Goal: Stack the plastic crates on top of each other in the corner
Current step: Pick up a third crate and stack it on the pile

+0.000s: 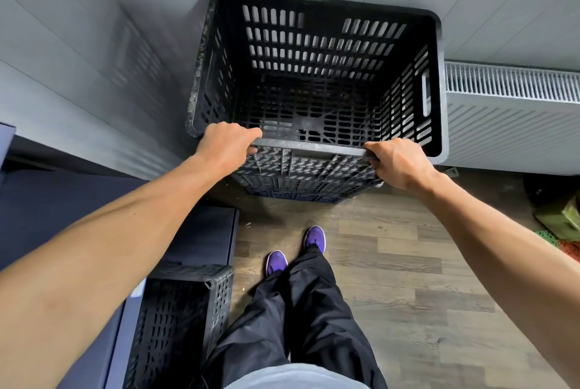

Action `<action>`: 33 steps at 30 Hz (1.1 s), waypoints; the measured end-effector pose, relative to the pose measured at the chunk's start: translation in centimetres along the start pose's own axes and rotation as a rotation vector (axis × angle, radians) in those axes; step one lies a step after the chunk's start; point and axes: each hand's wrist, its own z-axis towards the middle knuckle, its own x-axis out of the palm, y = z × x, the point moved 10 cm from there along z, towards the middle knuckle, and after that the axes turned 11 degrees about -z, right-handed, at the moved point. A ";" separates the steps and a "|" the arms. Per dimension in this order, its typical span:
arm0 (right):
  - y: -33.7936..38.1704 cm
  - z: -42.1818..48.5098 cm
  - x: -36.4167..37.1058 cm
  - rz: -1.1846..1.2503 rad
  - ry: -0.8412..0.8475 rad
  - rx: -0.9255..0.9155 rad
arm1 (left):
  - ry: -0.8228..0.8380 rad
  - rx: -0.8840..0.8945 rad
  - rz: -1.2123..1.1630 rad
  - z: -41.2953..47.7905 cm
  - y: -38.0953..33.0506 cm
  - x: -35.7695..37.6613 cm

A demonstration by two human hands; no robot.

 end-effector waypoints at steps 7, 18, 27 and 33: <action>0.3 -0.2 0.0 -0.031 -0.064 0.023 | -0.020 0.043 0.051 -0.1 -0.3 -0.1; -1.2 -0.4 0.1 -0.104 -0.053 0.028 | -0.023 0.085 0.083 0.3 -2.0 0.5; 1.0 0.5 0.3 -0.058 -0.043 -0.026 | -0.037 0.104 0.085 0.0 0.2 -0.1; 0.8 0.4 0.2 -0.064 -0.022 -0.023 | -0.011 0.060 0.056 -0.2 0.2 0.0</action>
